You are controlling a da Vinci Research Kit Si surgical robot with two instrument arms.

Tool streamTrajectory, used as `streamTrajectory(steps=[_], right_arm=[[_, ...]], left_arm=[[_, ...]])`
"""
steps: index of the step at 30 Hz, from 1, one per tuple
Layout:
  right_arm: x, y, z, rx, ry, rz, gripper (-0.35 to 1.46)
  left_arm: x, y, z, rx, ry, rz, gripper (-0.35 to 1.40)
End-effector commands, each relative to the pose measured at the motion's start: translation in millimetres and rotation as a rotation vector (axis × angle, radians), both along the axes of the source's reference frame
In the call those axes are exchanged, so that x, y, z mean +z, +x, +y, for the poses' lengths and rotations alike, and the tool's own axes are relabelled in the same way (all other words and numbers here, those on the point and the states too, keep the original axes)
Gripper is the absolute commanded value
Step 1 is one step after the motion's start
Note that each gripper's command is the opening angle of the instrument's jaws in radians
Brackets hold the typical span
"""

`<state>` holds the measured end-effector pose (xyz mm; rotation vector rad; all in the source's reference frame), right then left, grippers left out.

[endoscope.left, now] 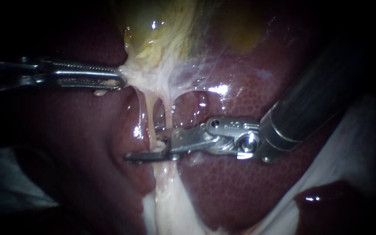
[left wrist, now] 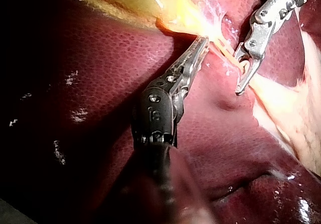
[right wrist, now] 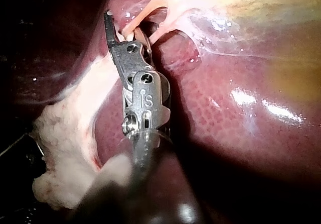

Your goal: Clipping first clip left tube

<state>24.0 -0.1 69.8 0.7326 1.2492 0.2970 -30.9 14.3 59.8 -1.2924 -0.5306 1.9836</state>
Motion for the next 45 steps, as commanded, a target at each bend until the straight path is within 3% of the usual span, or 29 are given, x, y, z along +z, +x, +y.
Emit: streamTrajectory(steps=[1, 9, 12, 24, 45], right_arm=[[0.0, 0.0, 0.0, 0.001, 0.0, -0.001, -0.01], [0.0, 0.4, 0.1, 0.011, 0.002, 0.01, 0.41], [0.1, 0.9, 0.2, 0.059, -0.007, 0.005, 0.5], [0.3, 0.2, 0.3, 0.067, -0.007, 0.007, 0.5], [0.3, -2.5, 0.0, 0.024, -0.009, -0.008, 0.5]], left_arm=[[0.0, 0.0, 0.0, 0.0, 0.0, 0.0, -0.35], [0.0, 0.1, 0.0, 0.001, 0.0, -0.001, -0.35], [0.0, 0.2, 0.0, 0.001, 0.0, -0.001, -0.35], [-0.1, 0.4, 0.0, 0.0, -0.001, 0.0, -0.35], [-0.1, 0.6, 0.0, -0.001, -0.002, 0.002, -0.35]])
